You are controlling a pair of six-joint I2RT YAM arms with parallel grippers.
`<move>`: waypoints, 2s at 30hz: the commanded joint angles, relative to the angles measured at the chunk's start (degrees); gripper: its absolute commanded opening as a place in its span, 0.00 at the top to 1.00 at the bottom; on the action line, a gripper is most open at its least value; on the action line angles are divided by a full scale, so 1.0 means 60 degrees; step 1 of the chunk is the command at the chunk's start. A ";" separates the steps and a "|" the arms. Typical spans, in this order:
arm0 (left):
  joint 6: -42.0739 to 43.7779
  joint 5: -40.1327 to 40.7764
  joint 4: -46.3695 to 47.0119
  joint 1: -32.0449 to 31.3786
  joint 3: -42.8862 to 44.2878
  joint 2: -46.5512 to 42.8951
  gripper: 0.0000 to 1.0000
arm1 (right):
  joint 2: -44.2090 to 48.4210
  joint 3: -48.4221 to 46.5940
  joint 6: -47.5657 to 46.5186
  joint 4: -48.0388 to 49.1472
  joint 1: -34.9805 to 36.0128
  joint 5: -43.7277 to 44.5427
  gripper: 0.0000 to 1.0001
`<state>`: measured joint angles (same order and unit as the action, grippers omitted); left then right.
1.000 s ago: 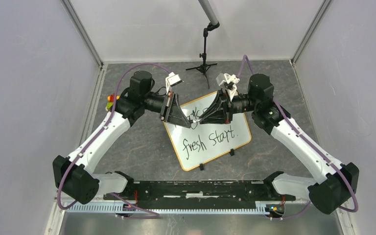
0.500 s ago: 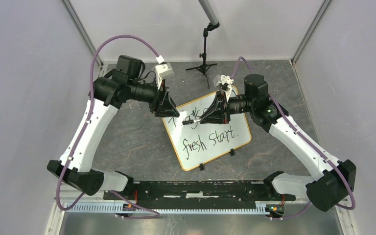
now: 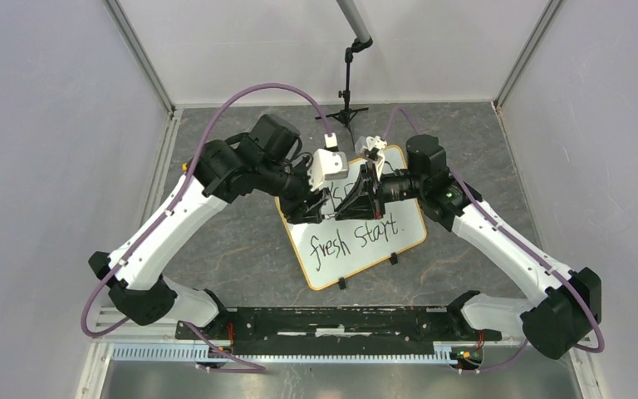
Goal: Write a sentence on the whiteboard
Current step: Pass from the right arm to the left, then put down the whiteboard marker at the center of the board.
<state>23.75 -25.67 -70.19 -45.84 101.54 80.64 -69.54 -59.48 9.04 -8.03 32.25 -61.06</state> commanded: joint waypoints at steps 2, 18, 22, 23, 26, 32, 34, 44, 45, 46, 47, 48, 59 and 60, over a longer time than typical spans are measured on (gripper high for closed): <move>0.0486 0.1059 -0.0028 -0.0586 0.0206 0.0302 0.47 | 0.0281 0.0048 0.0360 0.0625 0.0089 0.0006 1.00; 0.0207 0.0783 0.0236 -0.0940 -0.0109 0.0497 0.86 | 0.0211 0.0124 0.0736 0.1089 0.0228 -0.0390 1.00; 0.0064 0.0699 0.0244 -0.0733 -0.0425 0.0389 0.97 | 0.0122 -0.0090 0.0555 0.0859 0.0171 -0.0457 0.93; -0.0018 0.0604 0.0251 -0.0600 -0.0495 0.0350 0.98 | 0.0086 -0.0162 0.0485 0.0776 0.0126 -0.0433 0.89; -0.0267 0.0022 0.0271 0.0034 -0.0598 0.0227 0.98 | -0.0029 -0.0356 0.0518 0.0694 -0.0186 -0.0451 0.87; -0.0619 -0.1186 0.0558 0.1903 -0.0895 -0.0085 0.98 | -0.0250 -0.0706 0.0620 0.0696 -0.1303 -0.0280 0.48; -0.0614 -0.1535 0.0570 0.2650 -0.0948 -0.0138 0.98 | -0.0251 -0.0857 0.0561 0.0665 -0.1675 -0.0245 0.40; -0.0234 -0.1625 0.0797 0.7391 -0.1786 0.0288 0.98 | -0.0331 -0.1793 -0.2462 -0.2318 -0.4101 -0.0008 0.05; -0.0148 -0.1428 0.0913 0.7783 -0.2068 0.0383 0.98 | -0.0321 -0.1765 -0.2859 -0.2771 -0.4360 0.0056 0.03; -0.0036 -0.1283 0.1014 0.8287 -0.2320 0.0447 0.98 | -0.0339 -0.1740 -0.3313 -0.3216 -0.4675 0.0142 0.03; 0.0154 -0.1110 0.1070 0.8565 -0.2633 0.0545 0.98 | -0.0363 -0.1712 -0.3748 -0.3595 -0.4933 0.0200 0.02; 0.0236 -0.0821 0.1271 0.8850 -0.2914 0.0590 0.98 | -0.0398 -0.1674 -0.4193 -0.3998 -0.5252 0.0274 0.02; 0.0581 0.1780 0.4685 0.9506 -0.6952 0.0783 0.98 | -0.0404 -0.0673 -0.6554 -0.5193 -0.7463 0.1020 0.02; 0.0577 0.1980 0.4899 0.9515 -0.7193 0.0896 0.98 | -0.0385 -0.0602 -0.6645 -0.5194 -0.7536 0.1101 0.02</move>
<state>25.06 -20.75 -51.40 11.16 62.89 85.03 -73.06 -64.64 -24.99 -37.58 -11.46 -56.69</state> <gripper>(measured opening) 0.063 0.979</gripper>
